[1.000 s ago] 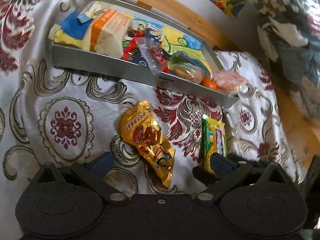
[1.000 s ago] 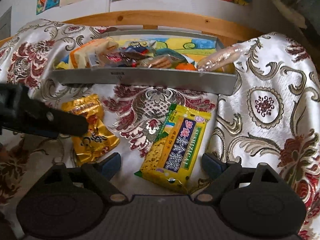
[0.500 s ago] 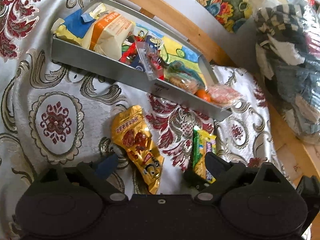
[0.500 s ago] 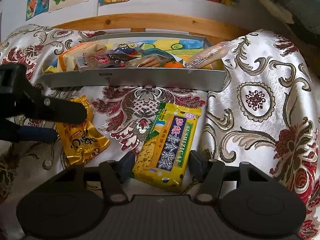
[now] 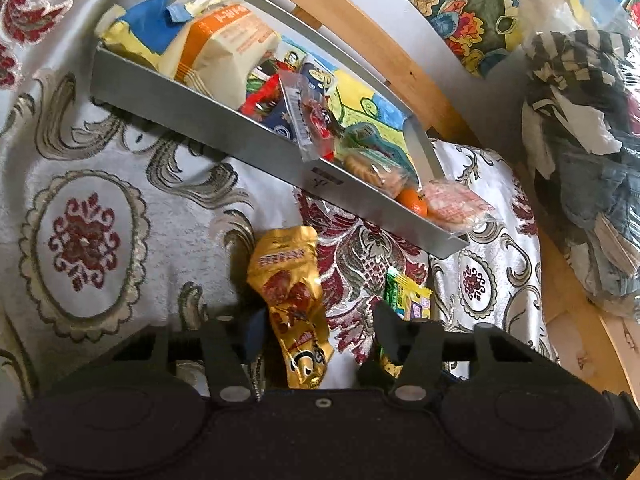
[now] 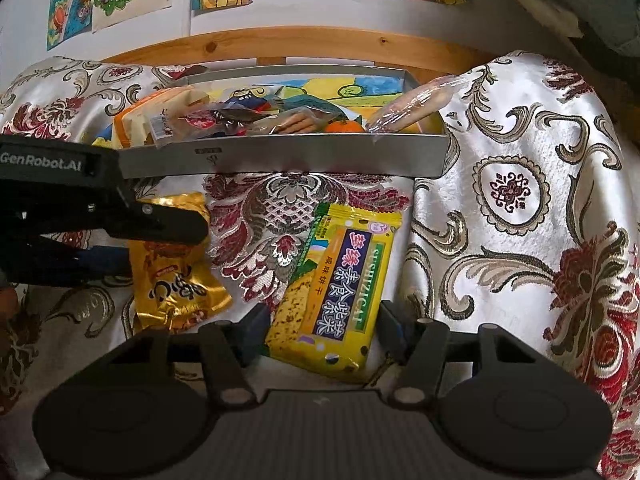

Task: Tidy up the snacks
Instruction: 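Grasp the gold snack bag with the left tool while the right tool grasps the yellow biscuit pack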

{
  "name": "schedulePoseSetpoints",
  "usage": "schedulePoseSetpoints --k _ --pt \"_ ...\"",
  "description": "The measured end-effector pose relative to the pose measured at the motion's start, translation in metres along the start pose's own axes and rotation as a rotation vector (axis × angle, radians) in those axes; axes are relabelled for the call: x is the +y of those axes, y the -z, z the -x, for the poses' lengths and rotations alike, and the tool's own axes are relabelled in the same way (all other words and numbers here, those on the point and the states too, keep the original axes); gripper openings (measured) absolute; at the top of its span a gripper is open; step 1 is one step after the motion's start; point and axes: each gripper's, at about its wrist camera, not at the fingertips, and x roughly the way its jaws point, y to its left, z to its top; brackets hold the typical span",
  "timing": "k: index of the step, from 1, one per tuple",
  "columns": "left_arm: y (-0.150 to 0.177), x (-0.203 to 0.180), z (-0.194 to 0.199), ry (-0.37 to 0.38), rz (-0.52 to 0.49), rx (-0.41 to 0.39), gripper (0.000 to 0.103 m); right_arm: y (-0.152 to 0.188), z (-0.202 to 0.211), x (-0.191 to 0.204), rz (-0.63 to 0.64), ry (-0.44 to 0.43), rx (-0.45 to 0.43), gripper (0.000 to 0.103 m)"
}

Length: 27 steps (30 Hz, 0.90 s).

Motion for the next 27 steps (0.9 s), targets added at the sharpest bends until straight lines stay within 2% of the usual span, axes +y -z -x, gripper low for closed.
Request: schedulePoseSetpoints --k 5,7,11,20,22,24,27 --pt "0.001 0.001 -0.01 0.012 0.016 0.037 0.049 0.001 -0.002 -0.001 -0.015 -0.004 -0.001 0.064" --pt "0.001 0.001 -0.016 0.003 0.014 0.079 0.049 0.001 -0.003 -0.002 -0.02 -0.004 0.0 0.064" --pt "0.002 0.001 -0.022 0.004 0.009 0.108 0.056 0.001 -0.006 0.0 -0.024 0.006 0.004 0.065" --pt "0.004 0.0 -0.022 0.006 0.005 0.127 0.06 0.002 -0.009 0.004 -0.016 0.018 0.002 0.067" --pt "0.005 -0.001 -0.022 0.003 0.005 0.126 0.059 0.002 -0.009 0.005 -0.009 0.025 -0.002 0.066" --pt "0.005 -0.001 -0.022 -0.01 0.009 0.124 0.05 0.002 -0.008 0.005 -0.007 0.028 -0.003 0.065" --pt "0.005 0.001 -0.022 -0.019 0.022 0.121 0.044 0.003 -0.008 0.005 -0.011 0.026 -0.006 0.064"
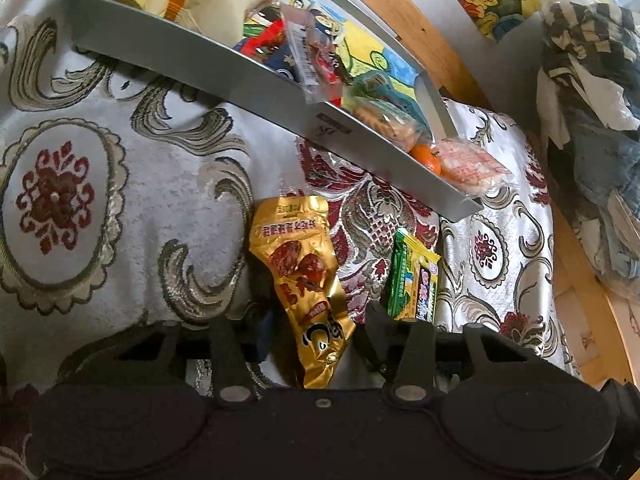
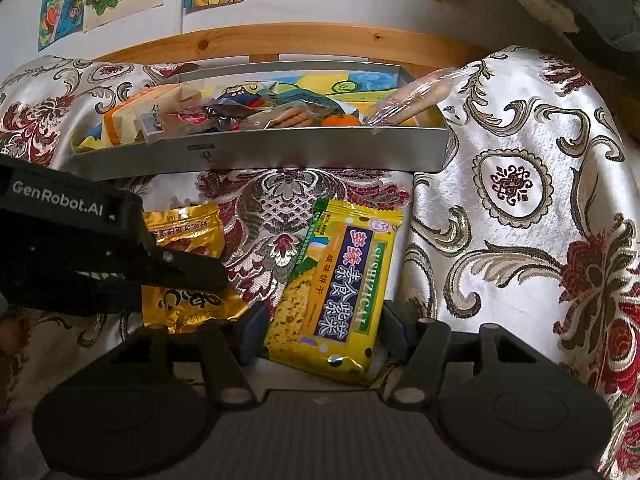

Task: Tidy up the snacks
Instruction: 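Grasp the gold snack bag with the left tool while the right tool grasps the yellow biscuit pack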

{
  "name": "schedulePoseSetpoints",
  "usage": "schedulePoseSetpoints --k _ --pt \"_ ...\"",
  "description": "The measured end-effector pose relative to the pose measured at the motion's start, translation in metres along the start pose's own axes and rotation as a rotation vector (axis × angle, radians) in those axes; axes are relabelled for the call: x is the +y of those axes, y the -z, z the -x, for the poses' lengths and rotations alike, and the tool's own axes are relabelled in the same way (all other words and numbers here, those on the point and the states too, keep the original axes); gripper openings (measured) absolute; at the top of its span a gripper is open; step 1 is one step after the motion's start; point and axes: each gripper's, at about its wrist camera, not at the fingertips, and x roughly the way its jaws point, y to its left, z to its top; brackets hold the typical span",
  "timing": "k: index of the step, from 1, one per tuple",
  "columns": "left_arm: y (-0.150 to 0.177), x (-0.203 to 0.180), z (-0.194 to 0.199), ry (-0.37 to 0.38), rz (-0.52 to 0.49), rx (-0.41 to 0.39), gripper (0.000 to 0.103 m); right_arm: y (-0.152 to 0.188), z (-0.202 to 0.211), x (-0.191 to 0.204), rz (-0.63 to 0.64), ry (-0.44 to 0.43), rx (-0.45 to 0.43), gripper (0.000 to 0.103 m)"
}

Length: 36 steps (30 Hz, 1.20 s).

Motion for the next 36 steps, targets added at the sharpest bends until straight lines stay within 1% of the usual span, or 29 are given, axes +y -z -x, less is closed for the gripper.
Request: schedulePoseSetpoints --k 2,7,9,11,17,20,24,28,32,36 --pt "0.0 0.002 0.001 -0.005 0.012 -0.003 0.039 0.0 0.0 0.0 0.001 0.002 -0.002 0.064" --pt "0.0 0.008 0.001 0.004 0.042 -0.002 0.031 0.001 0.0 -0.001 -0.009 -0.001 -0.012 0.063" --pt "0.0 0.009 0.001 0.005 0.044 0.002 0.027 0.002 0.0 -0.001 -0.012 0.0 -0.016 0.06" --pt "0.0 0.008 0.001 0.005 0.043 0.004 0.025 0.002 0.001 -0.001 -0.015 0.006 -0.022 0.058" --pt "0.002 0.005 0.002 -0.006 0.032 0.0 0.023 0.004 0.002 0.002 0.0 0.02 -0.035 0.055" --pt "0.003 0.0 0.004 -0.018 0.001 -0.009 0.022 0.004 0.003 0.004 0.009 0.008 -0.038 0.054" --pt "0.005 -0.007 0.012 -0.053 -0.046 -0.027 0.02 0.005 0.004 0.008 0.035 -0.003 -0.04 0.053" --pt "0.006 -0.013 0.023 -0.092 -0.072 -0.046 0.019 0.006 0.01 0.012 0.049 -0.008 -0.038 0.053" --pt "0.015 -0.022 0.034 -0.111 -0.098 -0.052 0.019 0.008 0.014 0.018 0.073 -0.031 0.001 0.053" --pt "0.029 -0.034 0.05 -0.128 -0.148 -0.074 0.019 0.009 0.023 0.018 0.057 -0.039 0.009 0.052"
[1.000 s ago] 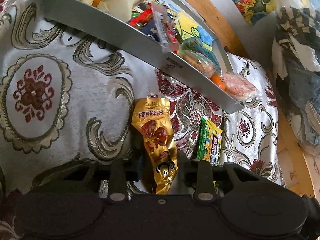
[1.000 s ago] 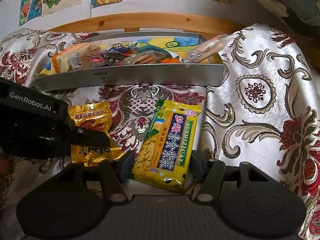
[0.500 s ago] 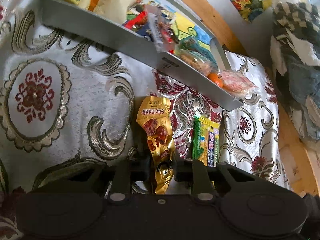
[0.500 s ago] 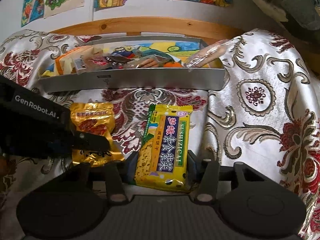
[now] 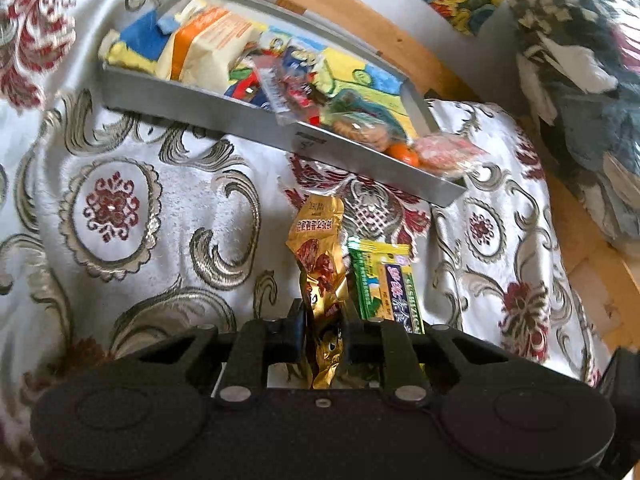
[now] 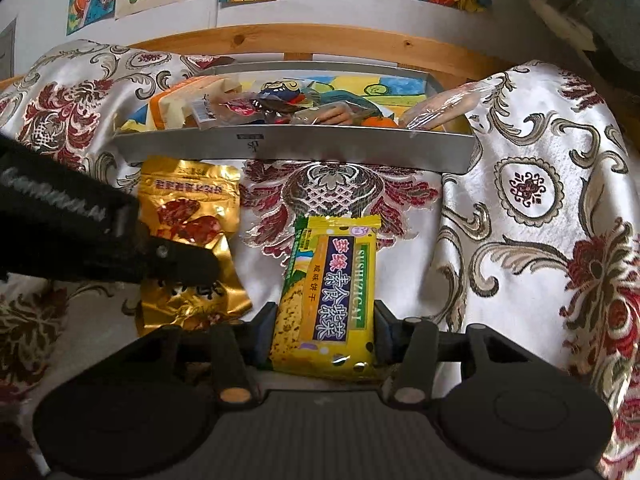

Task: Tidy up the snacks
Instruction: 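Grasp the gold snack bag with the left tool while the right tool grasps the yellow biscuit pack, then carry the gold bag into the tray with the left tool while the right tool carries the biscuit pack in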

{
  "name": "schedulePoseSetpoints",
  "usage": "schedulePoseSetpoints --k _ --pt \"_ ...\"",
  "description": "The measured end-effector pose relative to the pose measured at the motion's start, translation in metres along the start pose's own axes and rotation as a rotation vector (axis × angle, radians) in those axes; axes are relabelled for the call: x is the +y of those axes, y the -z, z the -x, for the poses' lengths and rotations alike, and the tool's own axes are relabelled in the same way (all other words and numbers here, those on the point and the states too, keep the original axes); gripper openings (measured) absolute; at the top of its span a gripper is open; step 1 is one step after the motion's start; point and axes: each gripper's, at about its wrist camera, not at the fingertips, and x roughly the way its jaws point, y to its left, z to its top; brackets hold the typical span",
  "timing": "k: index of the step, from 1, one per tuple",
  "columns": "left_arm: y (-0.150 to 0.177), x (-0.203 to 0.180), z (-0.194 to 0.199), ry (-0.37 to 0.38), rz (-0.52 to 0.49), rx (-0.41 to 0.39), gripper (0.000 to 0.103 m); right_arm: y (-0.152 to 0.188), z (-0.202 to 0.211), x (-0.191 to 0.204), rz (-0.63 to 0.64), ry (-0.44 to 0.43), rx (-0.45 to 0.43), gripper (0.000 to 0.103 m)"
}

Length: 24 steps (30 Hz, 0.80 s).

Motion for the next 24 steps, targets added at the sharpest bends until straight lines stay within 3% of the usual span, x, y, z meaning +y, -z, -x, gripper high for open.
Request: schedulePoseSetpoints --k 14,24 --pt "0.004 -0.012 0.06 -0.094 0.025 -0.093 0.019 0.006 0.034 0.03 0.16 0.123 -0.025 0.051" --pt "-0.018 -0.023 0.077 -0.141 -0.015 -0.126 0.019 -0.014 0.057 0.021 0.072 0.073 -0.155 0.051"
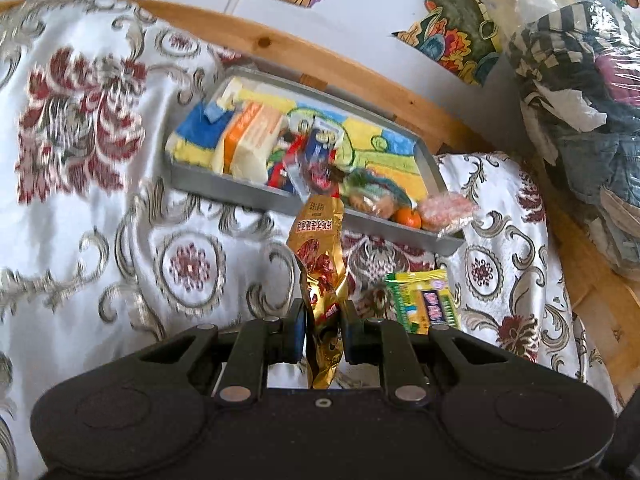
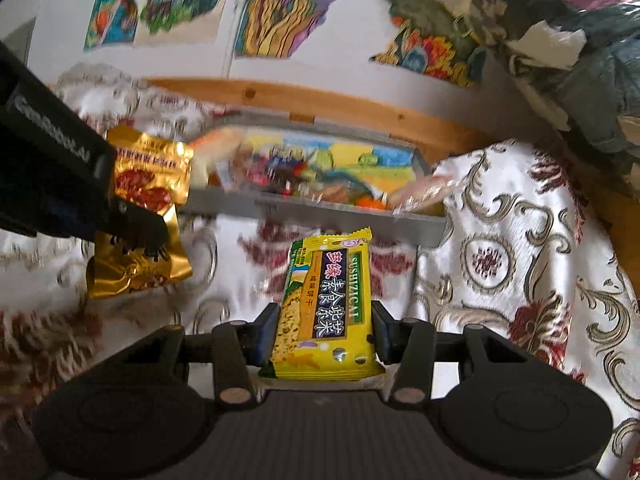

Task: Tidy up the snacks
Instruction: 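Carry the gold bag into the tray with the left tool while the right tool carries the biscuit pack in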

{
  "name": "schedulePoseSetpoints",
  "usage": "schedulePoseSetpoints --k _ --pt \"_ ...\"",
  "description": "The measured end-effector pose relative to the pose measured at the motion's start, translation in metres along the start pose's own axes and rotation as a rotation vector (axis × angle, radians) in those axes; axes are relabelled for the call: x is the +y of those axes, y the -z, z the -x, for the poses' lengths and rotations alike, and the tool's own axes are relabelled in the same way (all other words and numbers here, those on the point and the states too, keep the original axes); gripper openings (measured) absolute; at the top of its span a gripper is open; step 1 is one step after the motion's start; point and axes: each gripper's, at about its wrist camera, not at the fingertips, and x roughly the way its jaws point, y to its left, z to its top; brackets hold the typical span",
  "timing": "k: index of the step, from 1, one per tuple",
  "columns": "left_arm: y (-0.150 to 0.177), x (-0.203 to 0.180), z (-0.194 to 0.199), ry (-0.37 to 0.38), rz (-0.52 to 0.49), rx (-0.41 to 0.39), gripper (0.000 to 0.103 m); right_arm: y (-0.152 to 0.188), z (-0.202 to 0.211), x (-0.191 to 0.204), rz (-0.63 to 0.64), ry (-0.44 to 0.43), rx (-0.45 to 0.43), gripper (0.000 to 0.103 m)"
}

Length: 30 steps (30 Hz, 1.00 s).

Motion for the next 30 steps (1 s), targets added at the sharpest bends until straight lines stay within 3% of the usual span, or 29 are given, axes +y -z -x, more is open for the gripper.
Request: schedulePoseSetpoints --k 13,22,30 --pt "-0.08 -0.021 -0.025 -0.004 -0.07 -0.086 0.019 -0.043 -0.01 -0.032 -0.114 -0.012 -0.178 0.051" --pt "-0.12 -0.03 -0.077 -0.016 -0.12 -0.087 0.019 -0.081 -0.062 -0.046 -0.143 -0.043 -0.259 0.051" --pt "-0.144 -0.036 -0.131 0.007 -0.164 -0.078 0.019 -0.092 -0.117 -0.053 -0.138 -0.041 -0.245 0.051"
